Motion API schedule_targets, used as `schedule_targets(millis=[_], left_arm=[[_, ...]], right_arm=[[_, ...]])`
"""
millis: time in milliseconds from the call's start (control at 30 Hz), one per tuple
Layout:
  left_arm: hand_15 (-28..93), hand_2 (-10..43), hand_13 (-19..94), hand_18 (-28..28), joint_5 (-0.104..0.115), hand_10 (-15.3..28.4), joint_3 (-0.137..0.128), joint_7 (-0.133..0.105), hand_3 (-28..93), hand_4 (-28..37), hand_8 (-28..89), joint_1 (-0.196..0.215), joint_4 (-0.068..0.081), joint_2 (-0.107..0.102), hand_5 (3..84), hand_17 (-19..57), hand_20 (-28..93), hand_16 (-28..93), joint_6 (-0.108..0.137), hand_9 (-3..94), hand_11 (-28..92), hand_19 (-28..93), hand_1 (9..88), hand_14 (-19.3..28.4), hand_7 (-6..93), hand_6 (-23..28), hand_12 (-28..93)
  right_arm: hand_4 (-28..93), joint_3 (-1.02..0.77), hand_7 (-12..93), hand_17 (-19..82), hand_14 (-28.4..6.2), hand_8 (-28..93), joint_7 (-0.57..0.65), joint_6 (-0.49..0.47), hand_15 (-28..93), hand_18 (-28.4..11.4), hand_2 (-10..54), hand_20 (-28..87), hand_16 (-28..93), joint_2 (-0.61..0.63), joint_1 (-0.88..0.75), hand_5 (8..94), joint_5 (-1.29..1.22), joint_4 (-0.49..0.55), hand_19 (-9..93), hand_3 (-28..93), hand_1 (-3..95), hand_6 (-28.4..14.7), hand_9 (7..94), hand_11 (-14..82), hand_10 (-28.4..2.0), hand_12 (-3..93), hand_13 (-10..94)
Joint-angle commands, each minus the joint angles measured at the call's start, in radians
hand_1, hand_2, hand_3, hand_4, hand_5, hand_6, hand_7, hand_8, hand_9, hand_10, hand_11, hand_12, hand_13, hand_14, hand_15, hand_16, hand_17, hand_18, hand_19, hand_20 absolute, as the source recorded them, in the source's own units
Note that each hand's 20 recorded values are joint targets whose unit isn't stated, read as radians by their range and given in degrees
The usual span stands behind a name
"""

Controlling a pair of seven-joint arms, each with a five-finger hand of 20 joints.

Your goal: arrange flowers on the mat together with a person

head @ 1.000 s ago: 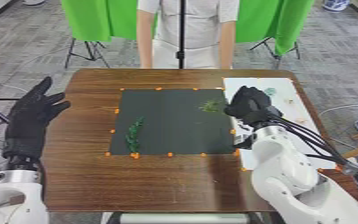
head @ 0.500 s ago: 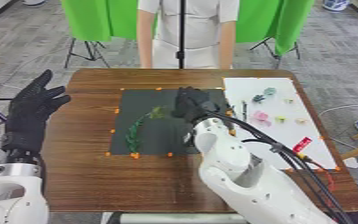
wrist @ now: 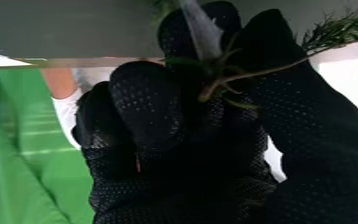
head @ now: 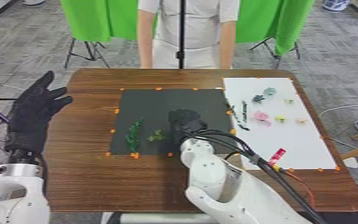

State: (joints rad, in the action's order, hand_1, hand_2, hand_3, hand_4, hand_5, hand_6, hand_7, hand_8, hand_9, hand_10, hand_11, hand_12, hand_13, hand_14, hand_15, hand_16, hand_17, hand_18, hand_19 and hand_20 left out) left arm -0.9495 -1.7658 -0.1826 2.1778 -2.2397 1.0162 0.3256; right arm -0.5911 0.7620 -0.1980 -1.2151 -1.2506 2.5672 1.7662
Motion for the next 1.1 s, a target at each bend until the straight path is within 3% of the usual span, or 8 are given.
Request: schedule_targets(millis=[33,200,333,400,667,867,1100], left_arm=[[53,9.4,25,22.3,0.0,19.2,0.009,0.017,75,-28.3,-7,-0.005,0.002,-0.012,33.8,-8.1,15,-10,-0.002,34.6,22,49,22.9,26.5,6.3,6.3,10],[53,9.3,25,22.3,-0.004,19.3,0.021,0.031,75,-28.2,-7,-0.025,0.009,-0.017,33.7,-8.1,15,-10,-0.013,34.6,22,49,23.2,26.5,6.3,6.3,10],[53,9.2,25,22.4,-0.008,19.3,0.023,0.034,75,-28.1,-7,-0.029,0.008,-0.02,33.7,-8.1,15,-10,-0.012,34.7,22,49,23.4,26.5,6.3,6.4,10],[53,9.1,25,22.4,-0.008,19.2,0.024,0.038,75,-28.0,-7,-0.036,0.011,-0.02,33.8,-8.1,15,-10,-0.016,34.7,22,49,23.5,26.5,6.4,6.4,10],[53,8.0,25,22.2,-0.009,19.1,0.03,0.038,77,-27.9,-7,-0.044,0.015,-0.018,34.3,-8.0,15,-9,-0.02,35.0,23,49,23.9,26.2,7.1,6.2,10],[54,7.3,25,21.9,-0.007,18.9,0.04,0.037,79,-28.1,-8,-0.052,0.019,-0.023,34.9,-7.9,15,-9,-0.019,35.5,24,49,24.4,25.9,7.6,6.2,10],[54,6.8,25,21.7,-0.005,18.8,0.036,0.039,79,-28.2,-8,-0.042,0.014,-0.027,35.1,-7.8,15,-10,-0.013,35.7,24,49,24.5,25.9,8.3,5.9,10]], right_arm=[[-20,0.037,19,49,-11.8,7,0.03,-0.037,71,-23.9,-9.3,38,21,-0.042,0.025,91.2,0.009,0.004,93,60,50.2,-0.3,91.0,39.2,-12.6,21.9,80],[-20,0.048,20,52,-10.9,7,0.056,-0.011,72,-24.3,-8.6,44,21,-0.058,0.038,93.3,0.022,-0.012,93,62,49.2,0.6,93.4,41.6,-11.6,21.6,84],[-20,0.056,24,54,-10.5,-4,0.087,-0.003,71,-24.2,-6.3,47,22,-0.061,0.056,93.7,0.018,-0.023,93,64,46.7,1.0,93.7,45.4,-11.4,19.6,86],[-19,0.049,27,56,-10.2,-11,0.109,-0.019,70,-24.2,-4.3,47,23,-0.068,0.057,93.7,-0.005,-0.022,93,64,45.1,1.4,93.7,47.1,-11.2,18.3,88],[-19,0.03,31,59,-9.1,-14,0.113,-0.108,67,-23.6,-2.8,48,23,-0.093,0.037,93.7,-0.03,-0.014,93,64,42.5,1.2,93.7,50.3,-10.9,15.9,92],[-19,0.023,17,59,-9.1,-12,0.109,-0.127,63,-22.8,-3.5,44,25,-0.099,0.02,92.5,-0.057,-0.002,93,61,36.0,-1.3,93.7,44.0,-10.9,15.7,91],[-19,0.028,14,60,-8.3,-12,0.104,-0.079,59,-21.5,-3.2,37,23,-0.093,0.028,88.3,-0.055,0.016,93,60,32.1,-3.1,93.7,40.9,-11.1,15.6,92]])
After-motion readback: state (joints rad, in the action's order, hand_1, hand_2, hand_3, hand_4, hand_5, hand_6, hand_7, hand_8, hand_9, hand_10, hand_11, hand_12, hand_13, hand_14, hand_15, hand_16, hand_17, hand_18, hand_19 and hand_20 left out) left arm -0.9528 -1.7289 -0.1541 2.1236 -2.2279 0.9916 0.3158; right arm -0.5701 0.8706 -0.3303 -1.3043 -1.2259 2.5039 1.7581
